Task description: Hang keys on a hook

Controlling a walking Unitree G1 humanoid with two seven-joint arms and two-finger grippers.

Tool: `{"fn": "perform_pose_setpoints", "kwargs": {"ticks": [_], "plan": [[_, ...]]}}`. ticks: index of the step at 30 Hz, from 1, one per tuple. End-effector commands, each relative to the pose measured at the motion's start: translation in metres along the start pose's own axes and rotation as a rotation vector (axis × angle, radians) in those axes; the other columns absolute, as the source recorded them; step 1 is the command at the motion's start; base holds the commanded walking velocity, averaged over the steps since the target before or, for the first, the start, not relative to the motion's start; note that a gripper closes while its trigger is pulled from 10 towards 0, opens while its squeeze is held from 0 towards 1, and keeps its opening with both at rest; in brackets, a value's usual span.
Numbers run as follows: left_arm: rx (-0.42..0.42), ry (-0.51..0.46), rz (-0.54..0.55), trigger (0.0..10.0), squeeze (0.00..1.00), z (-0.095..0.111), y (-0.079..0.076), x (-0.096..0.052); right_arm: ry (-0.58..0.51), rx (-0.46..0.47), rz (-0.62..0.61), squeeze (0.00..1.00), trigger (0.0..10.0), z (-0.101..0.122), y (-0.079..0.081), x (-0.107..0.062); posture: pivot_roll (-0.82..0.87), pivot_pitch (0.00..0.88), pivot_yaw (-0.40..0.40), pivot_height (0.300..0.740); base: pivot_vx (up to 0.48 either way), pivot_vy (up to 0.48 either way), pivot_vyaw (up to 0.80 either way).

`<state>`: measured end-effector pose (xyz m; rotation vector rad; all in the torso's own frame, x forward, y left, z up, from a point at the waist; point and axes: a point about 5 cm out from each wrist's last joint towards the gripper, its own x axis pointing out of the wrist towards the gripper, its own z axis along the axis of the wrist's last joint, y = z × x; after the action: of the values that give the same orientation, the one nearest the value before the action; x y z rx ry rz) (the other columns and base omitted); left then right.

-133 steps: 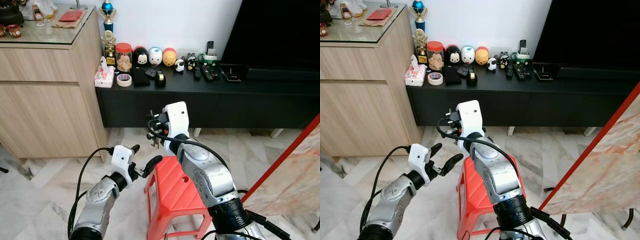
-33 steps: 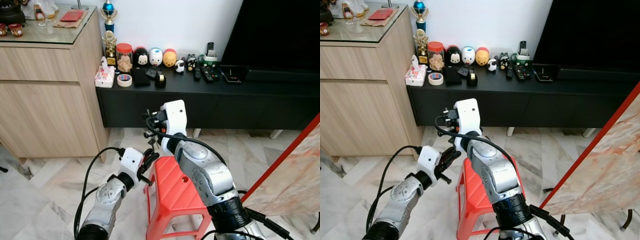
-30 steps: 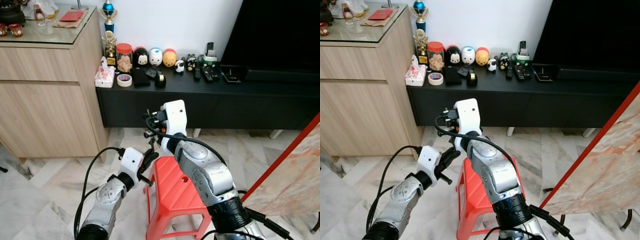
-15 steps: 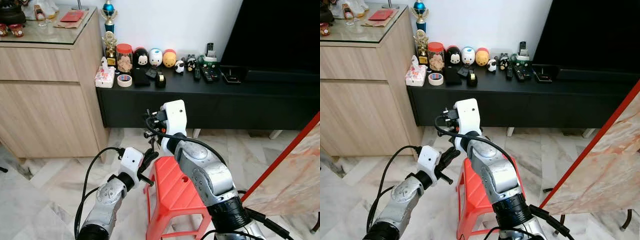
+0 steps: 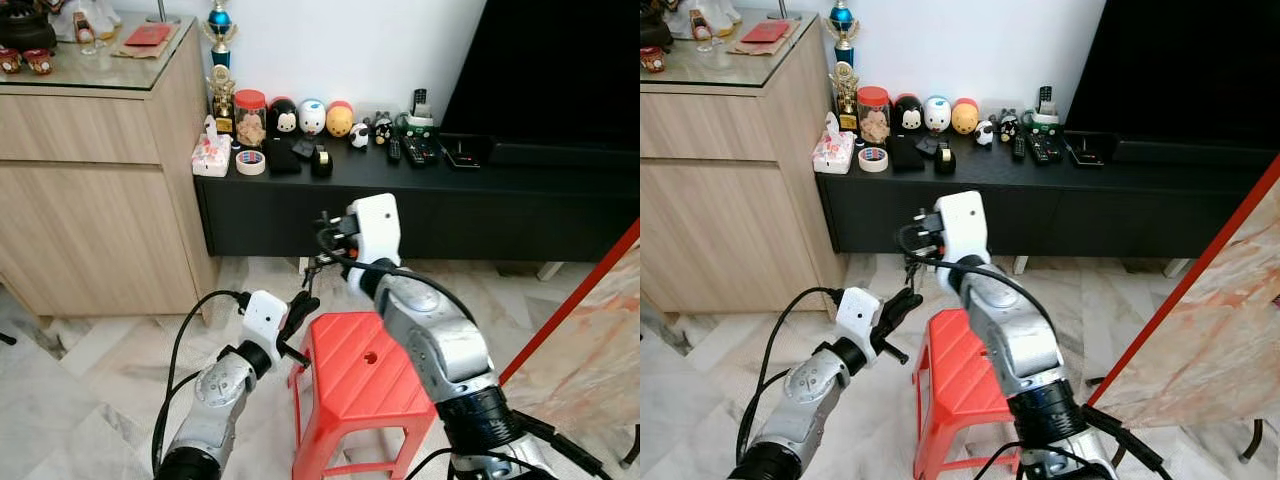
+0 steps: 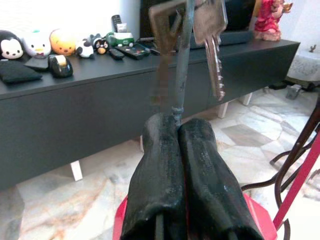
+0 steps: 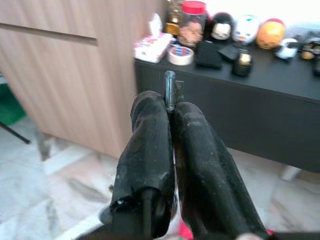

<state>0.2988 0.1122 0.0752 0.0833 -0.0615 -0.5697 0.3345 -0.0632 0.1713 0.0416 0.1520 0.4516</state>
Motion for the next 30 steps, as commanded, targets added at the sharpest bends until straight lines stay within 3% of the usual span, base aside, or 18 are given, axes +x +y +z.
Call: {"fn": "perform_pose_setpoints", "kwargs": {"ticks": [1,5,10,22,30], "plan": [[-0.025,-0.001,0.025,0.0,0.00,-0.001,0.005,-0.003,-0.024,-0.008,-0.095,0.00,10.0,0.003,-0.023,-0.005,0.00,0.000,-0.134,0.740,0.000,0.000,0.00],[-0.030,-0.006,0.028,0.0,0.00,0.000,0.007,-0.003,0.015,-0.018,-0.172,0.00,10.0,-0.009,-0.044,-0.012,0.00,0.000,-0.134,0.740,0.000,0.000,0.00],[-0.031,-0.005,0.020,0.0,0.00,0.001,0.007,-0.003,0.059,-0.024,-0.216,0.00,10.0,-0.023,-0.058,-0.018,0.00,0.000,-0.130,0.740,0.000,0.000,0.00],[-0.037,-0.016,0.035,0.0,0.00,0.003,0.009,-0.004,0.144,0.010,-0.246,0.00,10.0,-0.056,-0.062,-0.020,0.01,0.000,-0.129,0.740,0.000,0.000,0.00],[-0.038,-0.022,0.039,0.0,0.00,0.004,0.009,-0.002,0.151,0.008,-0.251,0.00,10.0,-0.061,-0.064,-0.021,0.00,0.000,-0.128,0.740,0.000,0.000,0.00]]}}
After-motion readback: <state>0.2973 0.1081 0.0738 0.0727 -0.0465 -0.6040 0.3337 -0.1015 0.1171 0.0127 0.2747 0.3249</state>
